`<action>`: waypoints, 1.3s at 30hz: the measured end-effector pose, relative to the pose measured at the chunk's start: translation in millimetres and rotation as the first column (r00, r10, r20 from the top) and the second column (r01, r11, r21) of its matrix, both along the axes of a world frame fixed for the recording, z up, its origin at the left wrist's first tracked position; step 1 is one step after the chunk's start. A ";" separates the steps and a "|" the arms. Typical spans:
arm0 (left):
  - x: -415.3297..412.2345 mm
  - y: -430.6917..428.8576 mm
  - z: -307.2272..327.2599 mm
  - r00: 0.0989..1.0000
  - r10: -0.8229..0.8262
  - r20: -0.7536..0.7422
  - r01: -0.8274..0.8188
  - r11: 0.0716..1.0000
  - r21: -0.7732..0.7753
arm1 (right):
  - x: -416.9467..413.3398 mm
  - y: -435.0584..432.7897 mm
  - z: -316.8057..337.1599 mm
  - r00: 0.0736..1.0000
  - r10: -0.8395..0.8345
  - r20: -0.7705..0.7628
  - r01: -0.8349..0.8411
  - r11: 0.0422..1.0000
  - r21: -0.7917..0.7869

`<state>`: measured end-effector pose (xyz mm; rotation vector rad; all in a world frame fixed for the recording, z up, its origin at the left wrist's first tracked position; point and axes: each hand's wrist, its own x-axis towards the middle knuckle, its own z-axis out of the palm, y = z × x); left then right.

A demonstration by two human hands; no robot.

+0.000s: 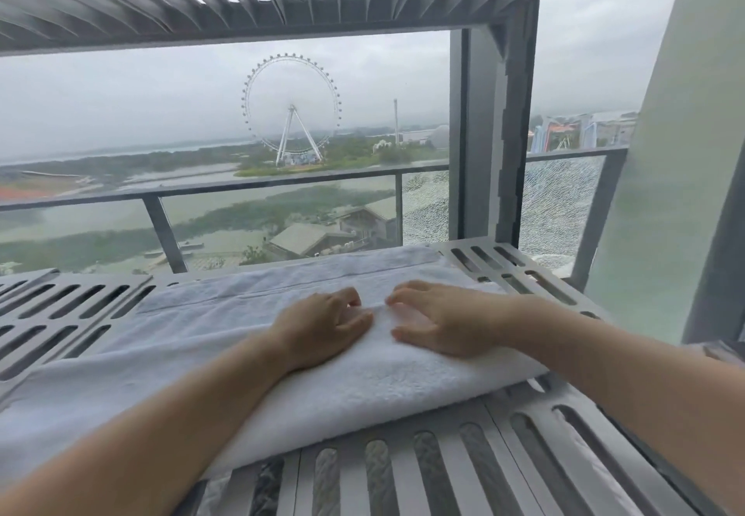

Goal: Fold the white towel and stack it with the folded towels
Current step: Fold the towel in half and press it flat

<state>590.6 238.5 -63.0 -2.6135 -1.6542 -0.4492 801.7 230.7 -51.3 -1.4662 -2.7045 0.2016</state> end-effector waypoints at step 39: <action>-38.3 -69.7 0.7 0.968 -0.219 -0.119 0.178 0.942 -0.286 | 13.6 -52.4 -12.8 0.982 -0.178 0.057 0.183 0.978 -0.100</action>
